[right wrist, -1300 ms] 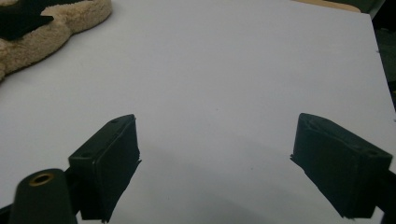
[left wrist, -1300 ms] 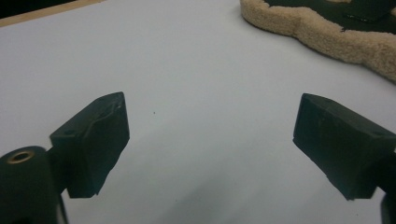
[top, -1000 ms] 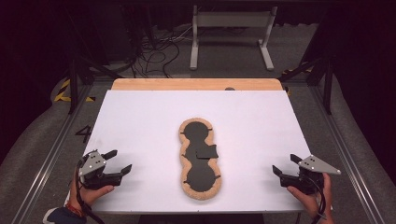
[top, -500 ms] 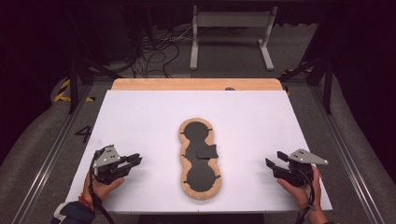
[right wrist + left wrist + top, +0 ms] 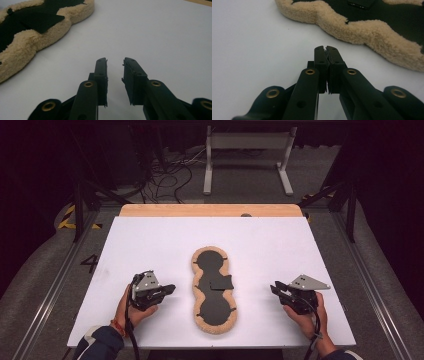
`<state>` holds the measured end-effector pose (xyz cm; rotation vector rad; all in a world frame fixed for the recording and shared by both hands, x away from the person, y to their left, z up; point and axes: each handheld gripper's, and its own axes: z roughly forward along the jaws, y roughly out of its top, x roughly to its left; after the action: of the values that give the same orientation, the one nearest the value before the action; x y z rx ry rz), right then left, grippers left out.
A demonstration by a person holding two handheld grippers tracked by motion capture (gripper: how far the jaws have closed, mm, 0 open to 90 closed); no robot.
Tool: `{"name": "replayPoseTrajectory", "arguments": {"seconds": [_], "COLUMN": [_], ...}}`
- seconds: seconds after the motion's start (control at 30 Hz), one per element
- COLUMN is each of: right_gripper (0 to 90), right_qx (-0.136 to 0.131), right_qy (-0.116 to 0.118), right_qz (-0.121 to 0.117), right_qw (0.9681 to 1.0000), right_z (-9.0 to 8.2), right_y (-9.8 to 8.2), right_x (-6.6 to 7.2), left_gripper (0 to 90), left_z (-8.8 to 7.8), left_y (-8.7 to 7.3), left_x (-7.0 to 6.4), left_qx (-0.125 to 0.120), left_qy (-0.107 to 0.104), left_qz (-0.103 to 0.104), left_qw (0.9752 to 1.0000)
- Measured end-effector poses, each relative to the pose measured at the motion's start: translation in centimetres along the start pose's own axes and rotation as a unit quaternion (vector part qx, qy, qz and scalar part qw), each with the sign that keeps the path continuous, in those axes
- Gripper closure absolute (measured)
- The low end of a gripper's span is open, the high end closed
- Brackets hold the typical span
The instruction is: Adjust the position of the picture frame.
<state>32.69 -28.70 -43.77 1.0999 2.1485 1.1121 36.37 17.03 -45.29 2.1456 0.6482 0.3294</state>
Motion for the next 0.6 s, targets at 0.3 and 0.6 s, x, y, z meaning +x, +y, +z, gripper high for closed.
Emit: {"name": "replayPoseTrajectory", "arguments": {"seconds": [0.3,0.6], "right_gripper": [86.0,90.0], "right_qx": [0.012,0.046], "right_qy": [0.035,0.090], "right_qz": [-0.025,-0.066], "right_qw": [0.9990,0.9927], "right_z": [2.3,5.4], "right_y": [1.3,2.4], "right_x": [2.6,6.2], "left_gripper": [89.5,89.7], "left_z": [2.9,4.9], "left_y": [1.2,3.5], "left_x": [1.0,2.1], "left_qx": [0.012,0.011], "left_qy": [-0.012,-0.005], "left_qz": [-0.010,-0.012], "left_qw": [0.9998,0.9999]}}
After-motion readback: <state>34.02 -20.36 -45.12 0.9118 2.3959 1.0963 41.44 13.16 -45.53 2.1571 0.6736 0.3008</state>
